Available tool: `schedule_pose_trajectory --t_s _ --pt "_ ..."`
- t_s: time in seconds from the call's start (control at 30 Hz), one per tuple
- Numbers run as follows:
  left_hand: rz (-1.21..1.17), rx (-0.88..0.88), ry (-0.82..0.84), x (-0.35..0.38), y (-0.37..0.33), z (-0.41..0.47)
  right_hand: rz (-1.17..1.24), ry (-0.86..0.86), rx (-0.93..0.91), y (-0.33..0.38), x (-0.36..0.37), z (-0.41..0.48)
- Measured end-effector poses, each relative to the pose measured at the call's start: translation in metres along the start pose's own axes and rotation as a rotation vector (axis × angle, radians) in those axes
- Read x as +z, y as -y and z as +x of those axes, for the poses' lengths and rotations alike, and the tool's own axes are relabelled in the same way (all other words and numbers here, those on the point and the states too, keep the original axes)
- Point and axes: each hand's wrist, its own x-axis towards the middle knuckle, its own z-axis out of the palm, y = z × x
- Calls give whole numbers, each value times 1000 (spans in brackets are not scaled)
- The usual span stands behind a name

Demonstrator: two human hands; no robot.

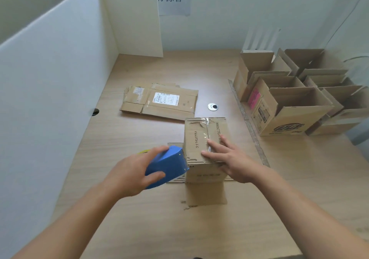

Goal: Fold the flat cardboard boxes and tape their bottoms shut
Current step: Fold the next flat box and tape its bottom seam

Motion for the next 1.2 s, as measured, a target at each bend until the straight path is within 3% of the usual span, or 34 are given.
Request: schedule_pose_trajectory --t_s 0.1,0.2,0.3,0.53,0.77,1.1,1.2 --pt "123 246 -192 6 -7 -5 5 -65 -13 3 -3 -7" --pt "223 418 -256 11 -12 -5 295 -309 -88 17 -6 -17" --pt "296 492 -317 17 -14 -2 471 -365 -162 33 -8 -21" --pt "319 520 -322 16 -25 -1 586 -361 -208 43 -6 -19" --pt "296 550 -326 15 -31 -6 739 -195 -233 34 -9 -33" --pt "225 586 -288 13 -40 -6 809 -419 -160 37 -11 -26" --pt "119 491 -199 4 -45 -5 814 -441 -97 34 -12 -28"
